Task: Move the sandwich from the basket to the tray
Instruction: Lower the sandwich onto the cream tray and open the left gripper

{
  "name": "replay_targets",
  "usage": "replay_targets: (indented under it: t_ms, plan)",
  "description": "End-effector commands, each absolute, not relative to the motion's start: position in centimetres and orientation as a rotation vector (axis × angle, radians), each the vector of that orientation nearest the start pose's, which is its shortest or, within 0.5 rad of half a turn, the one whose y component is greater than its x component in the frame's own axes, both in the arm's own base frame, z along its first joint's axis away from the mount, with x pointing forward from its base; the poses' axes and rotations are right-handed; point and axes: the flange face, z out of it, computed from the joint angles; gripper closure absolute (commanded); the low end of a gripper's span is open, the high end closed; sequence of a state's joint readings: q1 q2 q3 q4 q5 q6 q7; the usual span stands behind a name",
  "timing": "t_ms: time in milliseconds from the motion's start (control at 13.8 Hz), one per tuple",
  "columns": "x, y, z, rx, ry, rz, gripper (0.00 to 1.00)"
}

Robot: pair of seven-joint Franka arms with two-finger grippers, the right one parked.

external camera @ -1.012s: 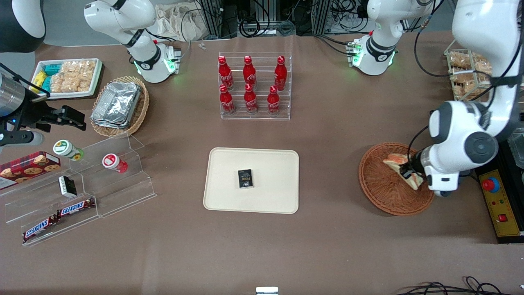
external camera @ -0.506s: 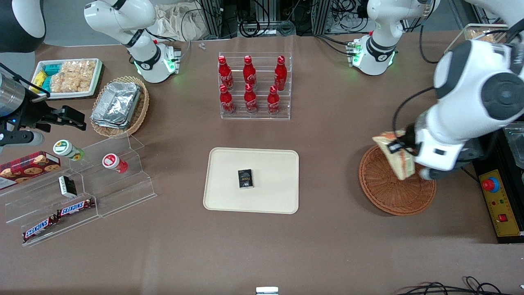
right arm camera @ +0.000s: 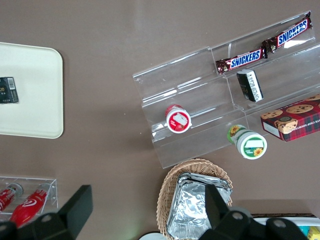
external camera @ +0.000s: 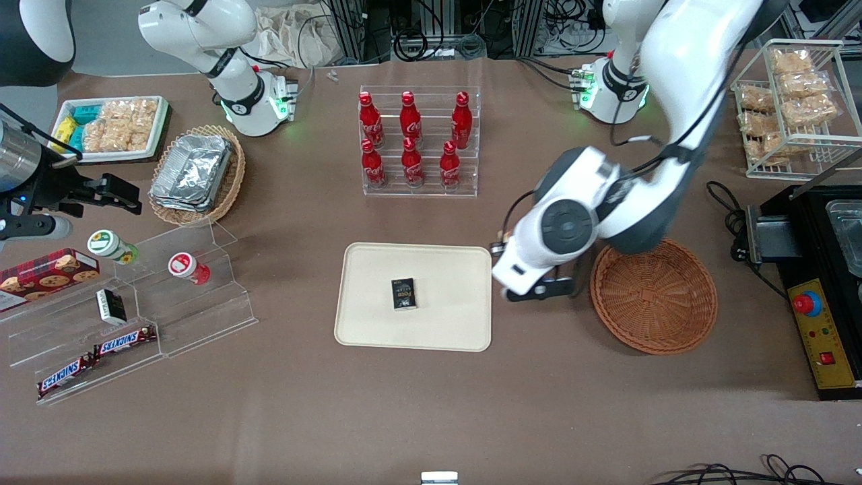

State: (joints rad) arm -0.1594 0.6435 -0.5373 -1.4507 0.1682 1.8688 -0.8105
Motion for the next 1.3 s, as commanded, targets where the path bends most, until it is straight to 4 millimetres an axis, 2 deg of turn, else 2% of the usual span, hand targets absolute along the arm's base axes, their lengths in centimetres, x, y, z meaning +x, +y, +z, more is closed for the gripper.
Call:
replay_targets:
  t_ms: [0, 145, 217, 361, 434, 578, 940, 1084, 1229]
  plan:
    - [58.0, -41.1, 31.2, -3.126, -0.213, 0.222, 1.0]
    - [57.4, -42.1, 27.7, -3.111, -0.197, 0.254, 1.0]
    - [57.0, -43.2, 26.7, -3.132, -0.185, 0.238, 1.0]
    - [57.3, -43.7, 25.5, -3.139, -0.233, 0.171, 0.99]
    - [57.1, -43.8, 25.0, -3.121, -0.23, 0.149, 0.8]
    - [56.2, -44.9, 24.1, -3.098, -0.215, 0.127, 0.0]
    - [57.5, -43.5, 26.0, -3.09, -0.267, 0.109, 0.0]
    - [58.1, -41.7, 29.1, -3.05, -0.294, 0.11, 0.0]
    - [58.7, -39.9, 33.3, -3.019, -0.337, 0.086, 0.0]
